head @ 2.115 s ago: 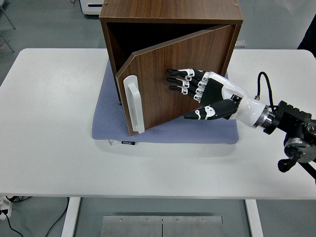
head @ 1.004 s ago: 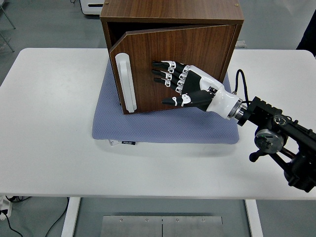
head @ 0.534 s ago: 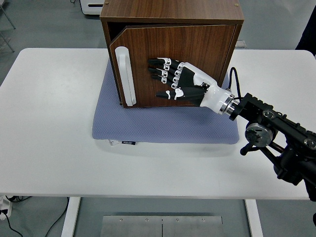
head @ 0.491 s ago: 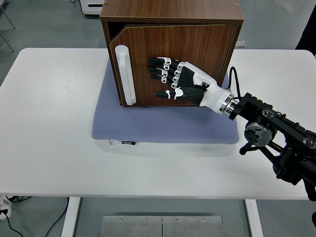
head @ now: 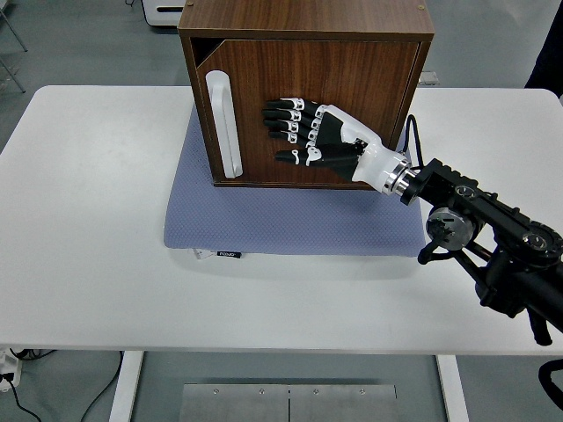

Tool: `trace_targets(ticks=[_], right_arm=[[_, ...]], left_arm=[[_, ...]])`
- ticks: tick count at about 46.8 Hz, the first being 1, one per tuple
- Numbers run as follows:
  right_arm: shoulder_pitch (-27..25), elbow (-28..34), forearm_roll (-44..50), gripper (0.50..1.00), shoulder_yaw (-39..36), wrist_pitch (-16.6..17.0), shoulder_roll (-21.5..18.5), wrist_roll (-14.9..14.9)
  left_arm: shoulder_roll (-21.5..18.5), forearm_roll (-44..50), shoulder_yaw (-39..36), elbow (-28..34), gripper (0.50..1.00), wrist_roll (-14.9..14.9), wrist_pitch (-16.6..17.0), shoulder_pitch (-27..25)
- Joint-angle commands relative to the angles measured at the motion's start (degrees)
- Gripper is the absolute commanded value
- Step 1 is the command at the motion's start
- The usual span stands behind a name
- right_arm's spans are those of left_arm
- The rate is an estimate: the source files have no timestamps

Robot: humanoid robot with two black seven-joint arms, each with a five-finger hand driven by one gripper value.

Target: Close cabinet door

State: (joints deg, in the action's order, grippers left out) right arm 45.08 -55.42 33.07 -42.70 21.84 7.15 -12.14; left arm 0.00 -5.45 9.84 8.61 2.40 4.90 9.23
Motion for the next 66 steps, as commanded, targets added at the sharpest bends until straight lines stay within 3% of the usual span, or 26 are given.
trace_targets(ticks=[1, 22, 38, 58, 66], right_arm=[[0.45, 0.05, -0.03, 1.0, -0.01, -0.04, -0.12, 0.01], [-1.31, -0.39, -0.11, 1.0, 0.6, 0.31, 0.76, -0.08], [-4.12, -2.94, -0.29, 1.0, -0.19, 0.66, 12.01, -0.25], [-9.92, -13.4, -0.2, 1.0, 0.34, 1.19, 19.22, -0.08], [-11.95, -16.04, -0.2, 1.0, 0.16, 1.28, 25.1, -0.16]], left_arm=[[0.0, 0.0, 0.0, 0.0, 1.0, -0.03, 0.02, 0.0], [0.0, 0.0, 0.0, 0.0, 1.0, -0.03, 0.02, 0.0], [0.0, 0.0, 0.0, 0.0, 1.0, -0.03, 0.02, 0.0], [0.0, 0.0, 0.0, 0.0, 1.0, -0.03, -0.06, 0.0], [0.0, 0.0, 0.0, 0.0, 1.0, -0.03, 0.02, 0.0]])
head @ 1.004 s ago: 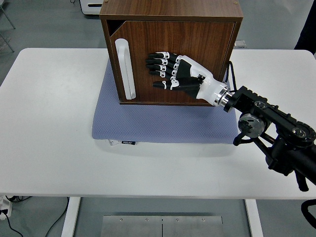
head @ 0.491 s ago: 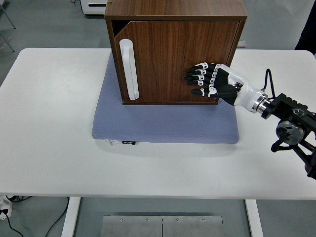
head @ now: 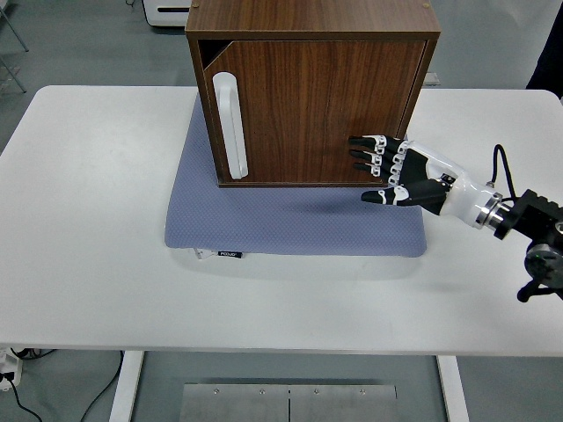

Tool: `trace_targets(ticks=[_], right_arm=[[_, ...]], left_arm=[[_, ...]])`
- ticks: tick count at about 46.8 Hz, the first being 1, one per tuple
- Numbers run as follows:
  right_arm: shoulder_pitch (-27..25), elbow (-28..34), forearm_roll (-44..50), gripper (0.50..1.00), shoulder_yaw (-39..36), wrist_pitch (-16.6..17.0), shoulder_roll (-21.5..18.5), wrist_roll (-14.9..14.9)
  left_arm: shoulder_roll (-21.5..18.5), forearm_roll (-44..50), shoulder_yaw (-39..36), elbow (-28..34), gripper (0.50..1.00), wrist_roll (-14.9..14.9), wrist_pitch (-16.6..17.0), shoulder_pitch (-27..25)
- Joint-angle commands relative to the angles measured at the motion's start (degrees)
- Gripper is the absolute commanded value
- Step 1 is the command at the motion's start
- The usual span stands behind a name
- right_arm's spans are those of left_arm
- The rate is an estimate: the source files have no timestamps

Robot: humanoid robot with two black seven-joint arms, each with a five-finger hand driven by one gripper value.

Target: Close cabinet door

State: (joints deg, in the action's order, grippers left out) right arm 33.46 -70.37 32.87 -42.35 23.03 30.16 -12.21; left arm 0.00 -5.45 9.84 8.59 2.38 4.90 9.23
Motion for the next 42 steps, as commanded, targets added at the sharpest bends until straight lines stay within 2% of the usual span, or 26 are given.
trace_targets(ticks=[1, 7, 14, 27, 42], right_arm=[[-0.32, -1.43, 0.0, 1.0, -0.27, 0.17, 2.88, -0.09], [-1.2, -2.31, 0.0, 1.0, -0.45, 0.44, 7.37, -0.35], [-2.69, -2.31, 0.0, 1.0, -1.59, 1.23, 10.01, -0.53], [-4.19, -1.52, -0.09, 1.0, -6.77, 1.05, 10.19, -0.53], [-4.63, -0.38, -4.56, 1.0, -13.63, 0.26, 7.9, -0.53]], left_arm=[[0.0, 0.0, 0.0, 0.02, 1.0, -0.01, 0.02, 0.0], [0.0, 0.0, 0.0, 0.02, 1.0, -0.01, 0.02, 0.0], [0.0, -0.09, 0.0, -0.06, 1.0, -0.01, 0.02, 0.0], [0.0, 0.0, 0.0, 0.02, 1.0, 0.08, 0.02, 0.0], [0.0, 0.0, 0.0, 0.02, 1.0, -0.01, 0.02, 0.0]])
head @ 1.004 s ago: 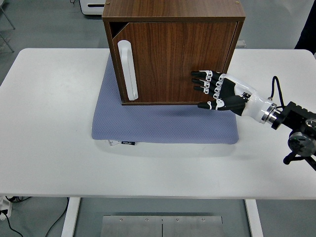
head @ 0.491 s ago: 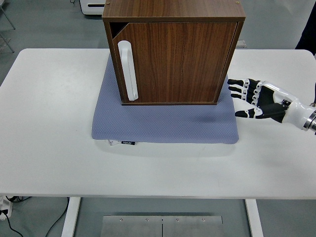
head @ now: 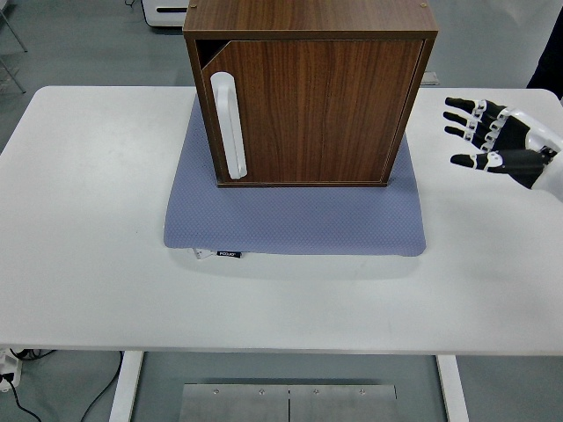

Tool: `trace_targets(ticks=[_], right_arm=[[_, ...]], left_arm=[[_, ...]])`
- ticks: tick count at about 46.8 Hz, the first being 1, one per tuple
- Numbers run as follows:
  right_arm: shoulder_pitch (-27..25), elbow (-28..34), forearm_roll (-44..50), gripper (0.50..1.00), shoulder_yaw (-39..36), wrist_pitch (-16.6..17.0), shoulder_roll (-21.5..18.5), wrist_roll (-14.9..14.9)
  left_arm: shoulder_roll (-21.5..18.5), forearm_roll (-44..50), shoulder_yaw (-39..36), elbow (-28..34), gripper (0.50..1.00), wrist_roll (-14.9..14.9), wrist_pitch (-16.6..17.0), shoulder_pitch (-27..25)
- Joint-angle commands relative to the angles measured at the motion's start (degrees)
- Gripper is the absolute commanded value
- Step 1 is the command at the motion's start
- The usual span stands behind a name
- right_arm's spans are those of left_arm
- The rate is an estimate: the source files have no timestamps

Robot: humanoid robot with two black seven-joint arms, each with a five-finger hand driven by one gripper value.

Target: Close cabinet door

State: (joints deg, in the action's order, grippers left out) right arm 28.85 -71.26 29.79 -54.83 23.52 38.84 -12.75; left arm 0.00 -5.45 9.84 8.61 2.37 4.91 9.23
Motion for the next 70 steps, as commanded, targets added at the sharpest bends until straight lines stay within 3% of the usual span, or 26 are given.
trace_targets(ticks=[1, 11, 19, 38, 58, 70], right_arm=[[-0.02, 0.86, -1.92, 1.0, -1.51, -0.32, -1.22, 0.01], [-0.64, 6.48, -2.98, 1.0, -6.51, -0.58, -6.67, -0.08], [-0.9, 10.35, -2.98, 1.0, -9.07, -2.78, -11.51, -0.17], [-2.48, 15.71, -5.79, 1.0, -15.84, -3.31, -20.21, -0.17], [-1.69, 21.25, -5.79, 1.0, -20.58, -3.31, -24.78, -0.17], [-0.38, 22.13, -5.71, 1.0, -19.88, -5.51, -25.48, -0.17]], left_arm=[[0.0, 0.0, 0.0, 0.0, 1.0, 0.0, 0.01, 0.0], [0.0, 0.0, 0.0, 0.0, 1.0, 0.0, 0.01, 0.0], [0.0, 0.0, 0.0, 0.0, 1.0, 0.09, 0.01, 0.0], [0.0, 0.0, 0.0, 0.0, 1.0, 0.0, 0.01, 0.0], [0.0, 0.0, 0.0, 0.0, 1.0, 0.0, 0.01, 0.0], [0.0, 0.0, 0.0, 0.0, 1.0, 0.0, -0.08, 0.0]])
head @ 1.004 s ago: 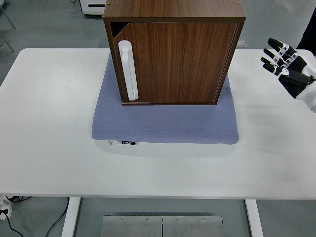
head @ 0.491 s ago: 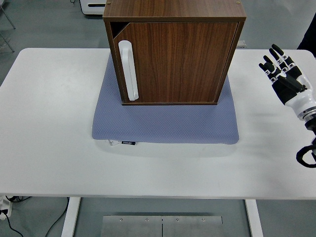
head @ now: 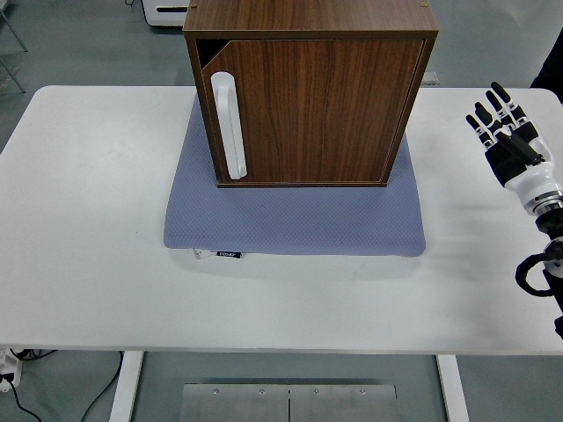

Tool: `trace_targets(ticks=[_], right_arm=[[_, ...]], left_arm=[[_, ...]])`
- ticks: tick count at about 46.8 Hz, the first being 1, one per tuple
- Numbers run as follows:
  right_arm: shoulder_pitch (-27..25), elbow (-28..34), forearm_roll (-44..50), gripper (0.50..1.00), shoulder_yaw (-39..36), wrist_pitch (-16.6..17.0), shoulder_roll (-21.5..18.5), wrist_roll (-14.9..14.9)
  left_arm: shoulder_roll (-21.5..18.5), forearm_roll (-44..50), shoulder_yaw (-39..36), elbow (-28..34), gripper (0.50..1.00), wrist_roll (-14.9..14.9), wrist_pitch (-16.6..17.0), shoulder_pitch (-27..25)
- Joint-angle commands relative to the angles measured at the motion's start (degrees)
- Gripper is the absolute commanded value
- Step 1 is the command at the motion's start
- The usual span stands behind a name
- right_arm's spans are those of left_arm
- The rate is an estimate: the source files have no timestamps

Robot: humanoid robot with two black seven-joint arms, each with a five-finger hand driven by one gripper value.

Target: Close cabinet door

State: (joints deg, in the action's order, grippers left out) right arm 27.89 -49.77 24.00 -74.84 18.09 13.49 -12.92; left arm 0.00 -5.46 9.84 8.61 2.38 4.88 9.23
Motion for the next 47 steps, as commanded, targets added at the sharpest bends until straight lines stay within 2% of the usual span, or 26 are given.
trace_targets(ticks=[1, 10, 24, 31, 47], right_arm=[[0.94, 0.9, 0.09, 1.0, 0.22, -0.08, -0.21, 0.0], [4.02, 4.5, 0.09, 1.0, 0.58, -0.16, -2.41, 0.0], [5.77, 7.75, 0.44, 1.0, 3.04, -0.16, -5.14, -0.09], [6.83, 10.04, 0.53, 1.0, 3.39, -0.16, -5.49, -0.09], [8.06, 9.96, 0.44, 1.0, 2.69, 0.01, -5.4, -0.18]], left_arm=[[0.0, 0.01, 0.0, 0.01, 1.0, 0.0, 0.04, 0.0], [0.0, 0.01, 0.0, 0.01, 1.0, 0.0, -0.04, 0.0], [0.0, 0.01, 0.0, 0.01, 1.0, 0.0, 0.04, 0.0], [0.0, 0.01, 0.0, 0.01, 1.0, 0.0, 0.04, 0.0], [0.0, 0.01, 0.0, 0.01, 1.0, 0.0, -0.04, 0.0]])
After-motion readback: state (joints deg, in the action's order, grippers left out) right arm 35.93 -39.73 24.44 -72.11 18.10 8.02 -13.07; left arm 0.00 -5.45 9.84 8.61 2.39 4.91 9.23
